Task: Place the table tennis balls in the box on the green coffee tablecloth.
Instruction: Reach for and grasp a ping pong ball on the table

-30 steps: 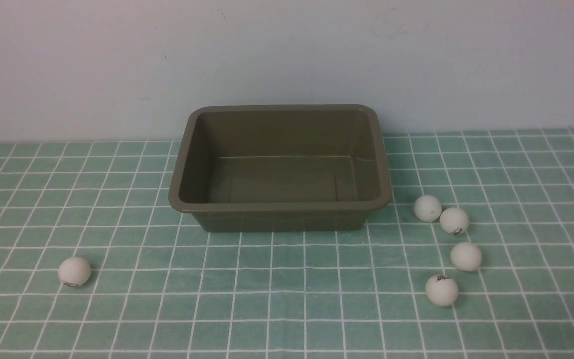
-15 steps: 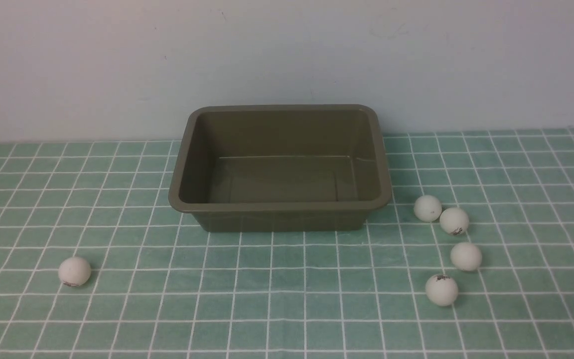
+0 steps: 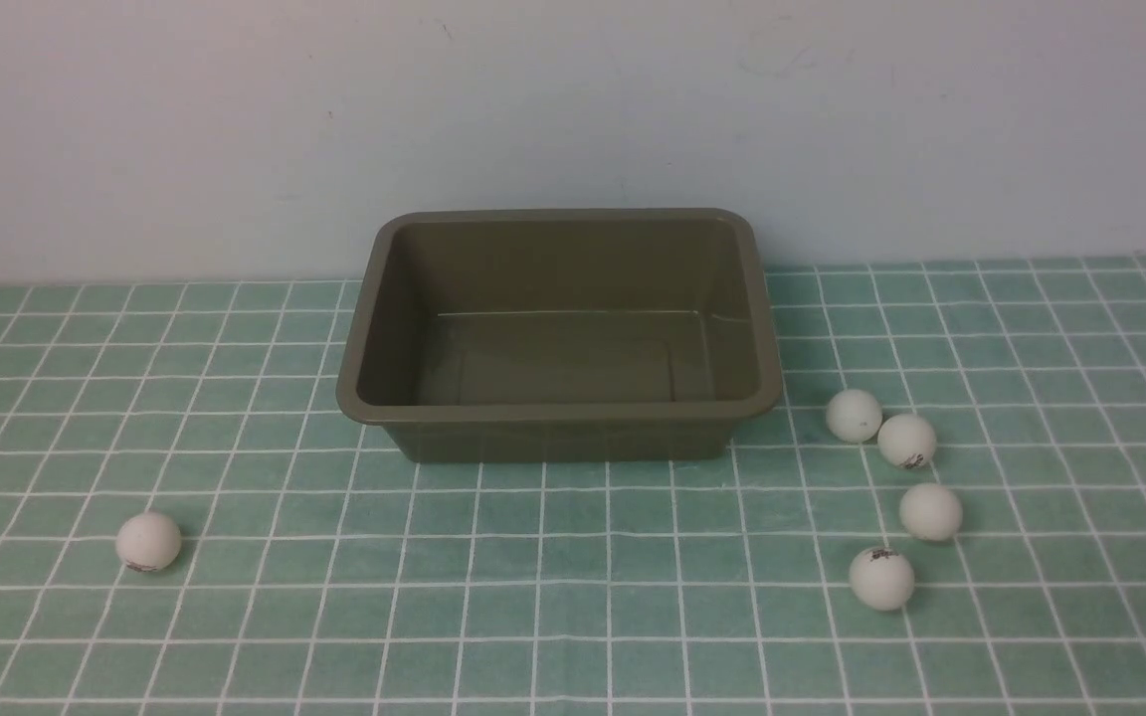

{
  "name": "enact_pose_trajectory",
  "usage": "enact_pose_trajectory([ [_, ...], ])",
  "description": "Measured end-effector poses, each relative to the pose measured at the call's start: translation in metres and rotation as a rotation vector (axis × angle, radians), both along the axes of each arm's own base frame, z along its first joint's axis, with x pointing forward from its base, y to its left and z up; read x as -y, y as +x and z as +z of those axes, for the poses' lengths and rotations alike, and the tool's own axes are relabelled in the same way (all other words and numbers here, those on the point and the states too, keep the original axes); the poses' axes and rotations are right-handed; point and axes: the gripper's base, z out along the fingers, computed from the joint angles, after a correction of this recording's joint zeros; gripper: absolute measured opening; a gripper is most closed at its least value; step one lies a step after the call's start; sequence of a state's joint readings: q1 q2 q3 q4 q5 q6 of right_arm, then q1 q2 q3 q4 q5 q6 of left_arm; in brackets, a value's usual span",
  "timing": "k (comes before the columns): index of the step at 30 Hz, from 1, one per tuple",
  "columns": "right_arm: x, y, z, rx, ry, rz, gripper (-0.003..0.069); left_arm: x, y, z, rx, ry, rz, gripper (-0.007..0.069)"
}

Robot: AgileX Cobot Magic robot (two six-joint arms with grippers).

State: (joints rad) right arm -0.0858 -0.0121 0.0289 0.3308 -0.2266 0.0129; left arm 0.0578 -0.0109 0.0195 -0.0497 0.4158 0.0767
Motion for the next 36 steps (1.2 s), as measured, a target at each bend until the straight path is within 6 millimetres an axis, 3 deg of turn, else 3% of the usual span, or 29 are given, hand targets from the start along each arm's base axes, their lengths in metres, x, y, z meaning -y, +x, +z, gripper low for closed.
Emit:
enact_pose_trajectory([
  [6, 0.004, -0.007, 0.012, 0.151, -0.002, -0.048, -0.0018, 0.0, 0.0, 0.0, 0.0, 0.0, 0.0, -0.0004],
  [19, 0.003, -0.01, 0.018, 0.217, -0.065, -0.069, -0.0018, 0.0, 0.0, 0.0, 0.0, 0.0, 0.0, -0.0004],
  [25, -0.008, -0.005, 0.029, -0.053, -0.187, 0.016, -0.0018, 0.0, 0.0, 0.0, 0.0, 0.0, 0.0, -0.0004],
  [32, -0.008, 0.0, 0.071, -0.287, -0.298, 0.007, -0.0015, 0.0, 0.0, 0.0, 0.0, 0.0, 0.0, -0.0004],
  [36, -0.005, 0.021, 0.099, -0.5, -0.28, 0.03, -0.0013, 0.0, 0.0, 0.0, 0.0, 0.0, 0.0, -0.0004],
])
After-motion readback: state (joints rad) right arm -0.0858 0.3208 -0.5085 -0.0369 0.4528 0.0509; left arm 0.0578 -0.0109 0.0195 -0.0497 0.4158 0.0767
